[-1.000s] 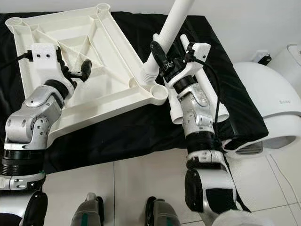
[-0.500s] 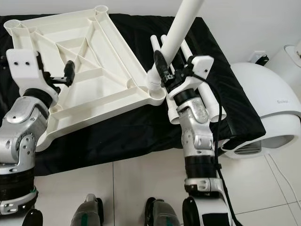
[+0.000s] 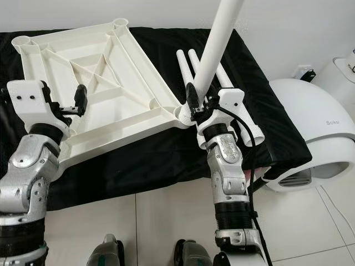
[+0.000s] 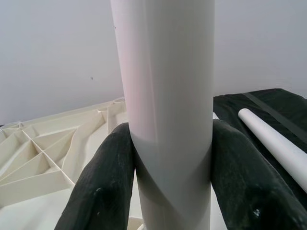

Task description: Building children table

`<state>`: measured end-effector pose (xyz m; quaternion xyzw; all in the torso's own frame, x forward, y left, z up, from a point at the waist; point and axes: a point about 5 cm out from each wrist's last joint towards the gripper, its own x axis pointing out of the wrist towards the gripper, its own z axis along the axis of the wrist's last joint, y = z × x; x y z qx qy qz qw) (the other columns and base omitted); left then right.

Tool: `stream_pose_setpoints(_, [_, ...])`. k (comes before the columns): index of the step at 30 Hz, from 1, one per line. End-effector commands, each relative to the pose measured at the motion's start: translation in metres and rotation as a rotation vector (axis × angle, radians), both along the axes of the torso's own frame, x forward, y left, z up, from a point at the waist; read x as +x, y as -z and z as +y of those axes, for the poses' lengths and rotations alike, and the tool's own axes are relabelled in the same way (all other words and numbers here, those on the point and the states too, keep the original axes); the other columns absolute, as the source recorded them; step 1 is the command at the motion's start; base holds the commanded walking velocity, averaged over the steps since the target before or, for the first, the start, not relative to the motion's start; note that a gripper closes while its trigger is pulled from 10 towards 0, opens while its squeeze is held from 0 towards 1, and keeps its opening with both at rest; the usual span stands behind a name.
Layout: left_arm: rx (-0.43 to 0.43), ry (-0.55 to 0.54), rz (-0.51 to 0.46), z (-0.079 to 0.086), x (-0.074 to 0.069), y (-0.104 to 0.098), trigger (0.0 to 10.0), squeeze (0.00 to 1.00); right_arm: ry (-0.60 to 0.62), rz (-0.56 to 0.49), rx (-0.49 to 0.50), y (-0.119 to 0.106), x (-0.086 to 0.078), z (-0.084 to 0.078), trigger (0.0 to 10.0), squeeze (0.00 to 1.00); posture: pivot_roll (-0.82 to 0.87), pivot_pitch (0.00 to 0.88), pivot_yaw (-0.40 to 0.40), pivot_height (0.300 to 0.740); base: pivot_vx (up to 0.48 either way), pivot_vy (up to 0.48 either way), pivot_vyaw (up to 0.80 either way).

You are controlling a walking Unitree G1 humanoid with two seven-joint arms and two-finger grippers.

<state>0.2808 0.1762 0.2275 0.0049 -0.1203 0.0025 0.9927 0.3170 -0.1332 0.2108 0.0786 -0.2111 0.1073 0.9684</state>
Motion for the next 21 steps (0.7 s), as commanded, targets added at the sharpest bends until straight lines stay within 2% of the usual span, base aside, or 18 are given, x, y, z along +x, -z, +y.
stream_pose_setpoints(1, [0.011, -0.068, -0.027, 0.001, -0.004, -0.004, 10.0, 0.00, 0.006, 0.015, -0.002, 0.002, -0.002, 0.000, 10.0, 0.00, 0.09, 0.056, -0.027, 0.740, 0.000, 0.000, 0.00])
stream_pose_setpoints(2, [0.039, -0.072, -0.037, 0.000, -0.005, -0.004, 10.0, 0.00, 0.004, 0.017, -0.006, 0.002, -0.002, 0.000, 10.0, 0.00, 0.09, 0.056, -0.027, 0.740, 0.000, 0.000, 0.00])
stream_pose_setpoints(4, [0.039, -0.072, -0.037, 0.000, -0.005, -0.004, 10.0, 0.00, 0.004, 0.017, -0.006, 0.002, -0.002, 0.000, 10.0, 0.00, 0.09, 0.056, -0.027, 0.740, 0.000, 0.000, 0.00])
stream_pose_setpoints(5, [0.082, -0.062, -0.047, -0.003, -0.006, -0.003, 10.0, 0.00, -0.003, 0.016, -0.011, 0.002, -0.003, 0.002, 10.0, 0.00, 0.09, 0.049, -0.030, 0.740, 0.000, 0.000, 0.00])
stream_pose_setpoints(7, [0.109, -0.049, -0.058, -0.006, -0.008, -0.003, 10.0, 0.00, -0.011, 0.018, -0.012, 0.003, -0.003, 0.003, 10.0, 0.00, 0.09, 0.049, -0.031, 0.740, 0.000, 0.000, 0.00])
stream_pose_setpoints(11, [0.116, -0.034, -0.069, -0.009, -0.009, -0.001, 10.0, 0.00, -0.043, 0.008, -0.016, 0.003, -0.006, 0.007, 10.0, 0.00, 0.09, 0.045, -0.035, 0.740, 0.000, 0.000, 0.00])
stream_pose_setpoints(13, [0.095, 0.019, -0.088, -0.015, -0.011, -0.002, 10.0, 0.00, -0.118, -0.018, 0.012, -0.001, -0.012, 0.016, 10.0, 0.00, 0.09, 0.044, -0.041, 0.740, 0.000, 0.000, 0.00])
stream_pose_setpoints(21, [0.104, 0.048, -0.117, -0.017, -0.012, -0.004, 10.0, 0.00, -0.187, -0.061, 0.033, -0.004, -0.021, 0.021, 10.0, 0.00, 0.09, 0.056, -0.048, 0.740, 0.000, 0.000, 0.00])
